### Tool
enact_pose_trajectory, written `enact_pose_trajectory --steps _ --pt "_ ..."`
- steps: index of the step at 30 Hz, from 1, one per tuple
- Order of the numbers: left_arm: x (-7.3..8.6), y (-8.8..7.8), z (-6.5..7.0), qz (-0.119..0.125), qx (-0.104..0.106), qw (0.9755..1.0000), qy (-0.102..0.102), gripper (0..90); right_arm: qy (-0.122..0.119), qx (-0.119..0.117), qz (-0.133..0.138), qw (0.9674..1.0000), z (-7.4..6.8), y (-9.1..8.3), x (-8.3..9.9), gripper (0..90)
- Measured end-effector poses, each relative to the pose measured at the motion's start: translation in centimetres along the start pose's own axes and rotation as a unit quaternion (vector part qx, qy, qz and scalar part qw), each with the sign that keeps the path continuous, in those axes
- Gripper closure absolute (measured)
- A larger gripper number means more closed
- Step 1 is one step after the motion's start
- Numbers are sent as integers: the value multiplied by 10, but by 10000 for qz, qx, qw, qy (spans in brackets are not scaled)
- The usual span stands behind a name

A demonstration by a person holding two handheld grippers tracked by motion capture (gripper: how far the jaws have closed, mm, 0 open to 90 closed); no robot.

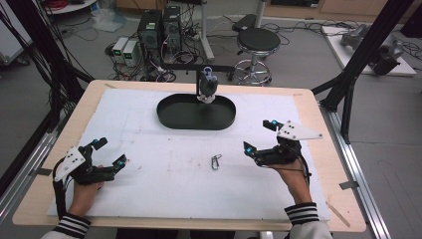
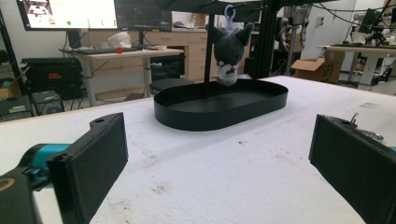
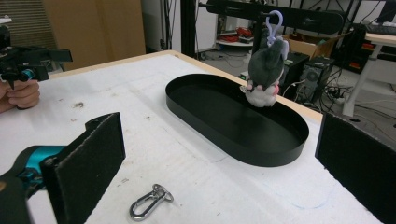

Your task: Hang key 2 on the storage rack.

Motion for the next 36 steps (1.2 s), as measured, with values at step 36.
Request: enact_pose_trajectory --steps 36 --pt "0 0 0 0 0 10000 -8 49 -661 -1090 -2268 9656 -6 72 15 8"
Point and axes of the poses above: each handheld gripper's, and its own axes: y roughly forward along the jaws, x roughly out of its underside, z roughly to its right, the point moved 7 cm from there along y, roughly forward along the jaws, and after that the axes turned 13 degrees about -x, right-handed, at the moved point
